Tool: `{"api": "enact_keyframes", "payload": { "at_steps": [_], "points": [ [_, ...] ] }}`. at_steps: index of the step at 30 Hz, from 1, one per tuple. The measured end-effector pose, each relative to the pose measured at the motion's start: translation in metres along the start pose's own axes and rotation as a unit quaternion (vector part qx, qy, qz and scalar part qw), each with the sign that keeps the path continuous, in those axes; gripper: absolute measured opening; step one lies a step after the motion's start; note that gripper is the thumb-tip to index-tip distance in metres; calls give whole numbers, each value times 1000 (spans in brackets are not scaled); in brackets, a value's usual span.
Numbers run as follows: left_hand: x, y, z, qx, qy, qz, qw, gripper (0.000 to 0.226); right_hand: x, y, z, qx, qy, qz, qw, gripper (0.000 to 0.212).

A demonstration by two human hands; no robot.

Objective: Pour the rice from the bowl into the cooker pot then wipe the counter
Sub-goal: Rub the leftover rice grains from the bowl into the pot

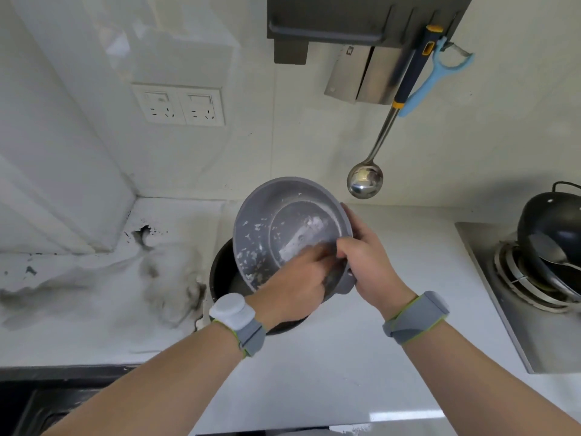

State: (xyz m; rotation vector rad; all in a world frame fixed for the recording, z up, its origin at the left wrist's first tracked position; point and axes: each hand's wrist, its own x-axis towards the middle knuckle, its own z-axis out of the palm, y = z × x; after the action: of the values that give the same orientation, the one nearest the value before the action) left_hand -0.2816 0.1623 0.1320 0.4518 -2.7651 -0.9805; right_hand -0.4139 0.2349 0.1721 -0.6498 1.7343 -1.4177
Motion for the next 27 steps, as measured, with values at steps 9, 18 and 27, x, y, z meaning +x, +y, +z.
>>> {"api": "enact_keyframes", "payload": {
  "at_steps": [9, 18, 27],
  "points": [
    [-13, -53, -40, 122, 94, -15, 988, 44, -7, -9, 6, -35, 7, 15, 999, 81],
    [7, -40, -25, 2, 92, -53, 994, 37, -13, 1, 22, -46, 4, 2, 999, 80],
    [12, -24, -15, 131, 45, -3, 990, 38, 7, -3, -15, -60, -20, 4, 998, 73]
  ]
}}
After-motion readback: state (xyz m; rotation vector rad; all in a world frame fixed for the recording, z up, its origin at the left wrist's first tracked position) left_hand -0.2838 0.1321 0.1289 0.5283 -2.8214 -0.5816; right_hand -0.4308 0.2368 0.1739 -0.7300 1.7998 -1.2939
